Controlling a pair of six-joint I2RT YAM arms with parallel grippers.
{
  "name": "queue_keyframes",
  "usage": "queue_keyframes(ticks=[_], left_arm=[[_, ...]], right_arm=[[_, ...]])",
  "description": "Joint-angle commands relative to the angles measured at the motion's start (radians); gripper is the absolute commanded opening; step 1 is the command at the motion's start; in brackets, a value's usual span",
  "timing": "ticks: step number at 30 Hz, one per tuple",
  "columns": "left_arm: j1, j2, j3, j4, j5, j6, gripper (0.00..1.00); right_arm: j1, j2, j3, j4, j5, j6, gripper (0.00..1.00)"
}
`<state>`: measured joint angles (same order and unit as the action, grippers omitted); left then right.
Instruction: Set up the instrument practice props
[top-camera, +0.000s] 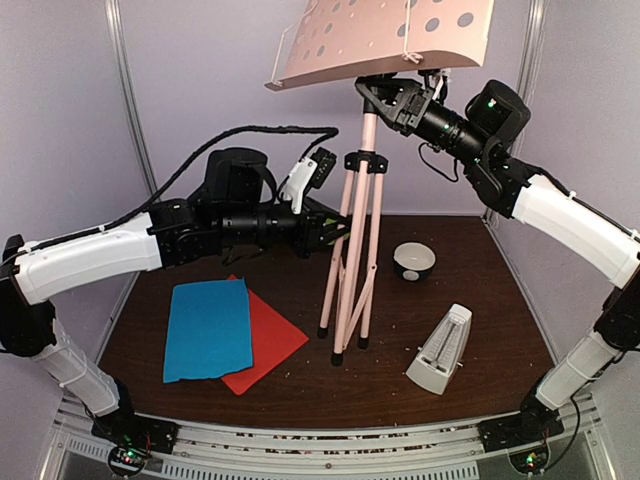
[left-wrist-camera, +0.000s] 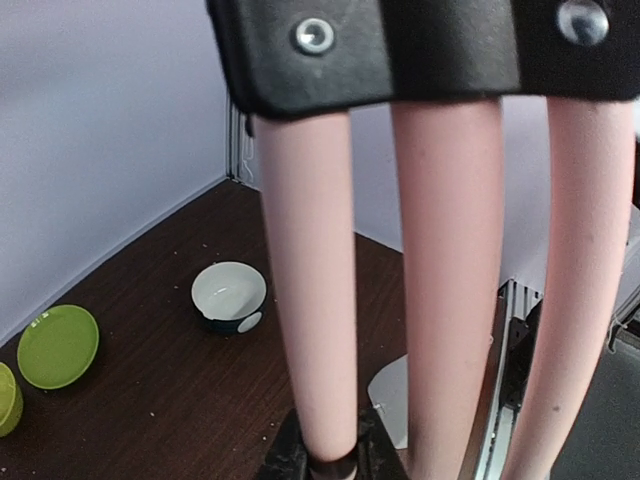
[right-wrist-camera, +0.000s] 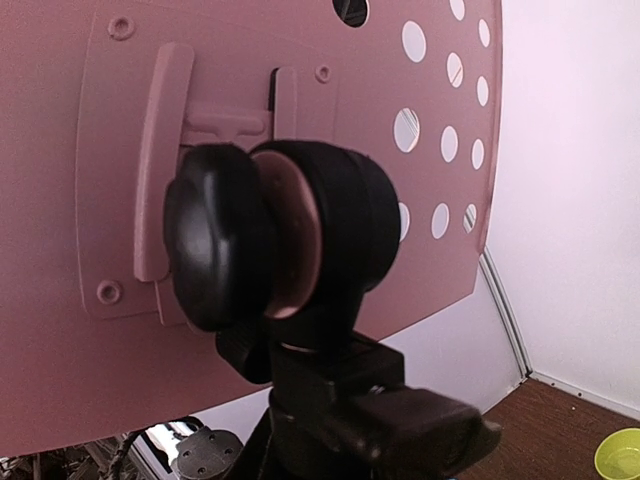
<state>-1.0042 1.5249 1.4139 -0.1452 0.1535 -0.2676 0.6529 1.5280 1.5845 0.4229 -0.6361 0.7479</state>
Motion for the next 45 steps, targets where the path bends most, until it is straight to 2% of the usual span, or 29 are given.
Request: queue_keyframes(ticks=[1,10,19,23,29,41,45], left_arm=[[0.007,-0.029,-0.027,0.018,0.014,0.234,0.00],[0.077,-0.071,-0.110,0.047,0.016,0.422,0.00],[0.131,-0.013,-0.114,0.159,-0.092,0.544,0.00],[0.140,0.022,-0.133,0.241,-0.162,0.554,0.00],[0.154,0.090,-0.150,0.346,-0.216,0.564,0.00],[0.190,0.227,-0.110,0.423,-0.302,0.639,0.00],[0.217,0.262,-0.108,0.455,-0.309,0.621,0.00]], right_arm=[[0.016,-0.109,0.080,0.200,0.033,0.089,0.00],[0.018,-0.121,0.048,0.203,-0.020,0.119,0.00],[0.022,-0.101,0.008,0.250,-0.125,0.118,0.00],[0.022,-0.085,-0.014,0.249,-0.209,0.078,0.00],[0.015,-0.065,-0.020,0.142,-0.298,-0.059,0.00],[-0.060,0.051,-0.044,0.259,-0.409,-0.065,0.00],[-0.094,0.109,-0.011,0.282,-0.443,-0.047,0.00]])
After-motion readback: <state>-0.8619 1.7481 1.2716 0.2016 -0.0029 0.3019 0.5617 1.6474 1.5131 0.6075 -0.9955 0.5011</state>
